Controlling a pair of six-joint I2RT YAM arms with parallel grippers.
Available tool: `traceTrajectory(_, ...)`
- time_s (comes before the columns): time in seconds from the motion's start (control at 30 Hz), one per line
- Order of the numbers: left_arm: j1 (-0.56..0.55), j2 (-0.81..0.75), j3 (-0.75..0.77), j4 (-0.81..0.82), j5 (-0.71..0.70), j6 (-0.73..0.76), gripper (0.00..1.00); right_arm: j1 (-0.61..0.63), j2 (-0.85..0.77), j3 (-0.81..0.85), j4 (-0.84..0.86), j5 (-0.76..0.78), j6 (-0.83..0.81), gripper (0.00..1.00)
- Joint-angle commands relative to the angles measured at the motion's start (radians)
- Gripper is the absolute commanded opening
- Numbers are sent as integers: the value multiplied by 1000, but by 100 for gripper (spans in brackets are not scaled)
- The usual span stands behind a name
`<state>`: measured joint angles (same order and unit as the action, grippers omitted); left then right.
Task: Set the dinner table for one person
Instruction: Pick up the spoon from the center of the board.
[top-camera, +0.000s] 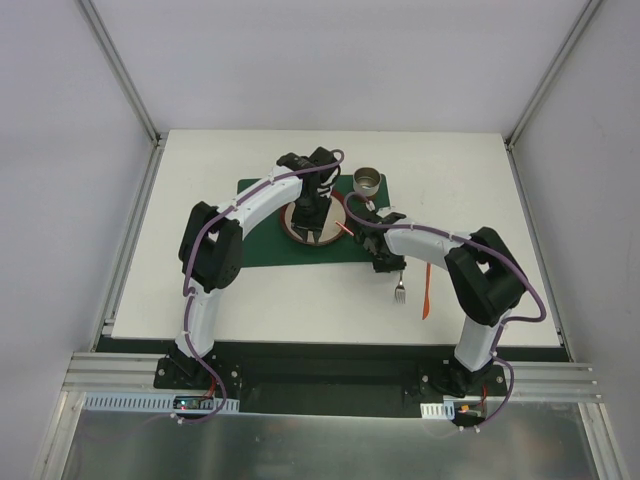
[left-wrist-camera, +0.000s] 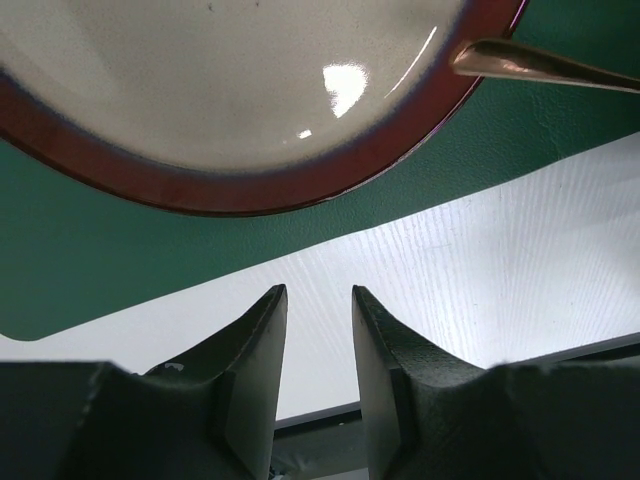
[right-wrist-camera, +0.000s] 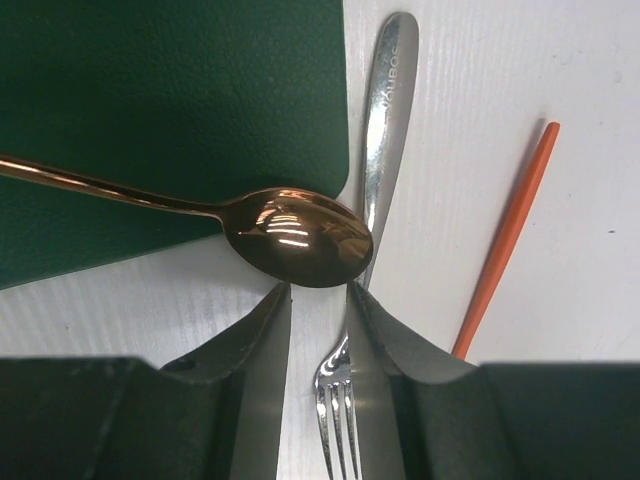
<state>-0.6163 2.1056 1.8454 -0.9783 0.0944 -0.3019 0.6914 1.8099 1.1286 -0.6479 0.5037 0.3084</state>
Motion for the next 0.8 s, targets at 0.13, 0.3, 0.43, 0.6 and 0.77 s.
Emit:
traceTrajectory(0.13, -10, -4, 52, -40, -12, 1, 31, -12, 19, -3, -70, 55, -22, 32)
traceTrajectory(0.3, -10, -6, 52, -45, -21, 4, 31, -24, 34, 13, -91, 81, -29, 32)
traceTrajectory(0.43, -10, -2, 55, -46, -18, 3, 31, -30, 43, 23, -96, 88, -40, 32)
traceTrajectory(0.6, -10, 4, 58, -48, -16, 3, 30, -41, 58, 39, -96, 98, -58, 32)
traceTrajectory(0.77, -10, 7, 55, -49, -18, 0, 30, -55, 69, 95, -107, 104, -86, 32)
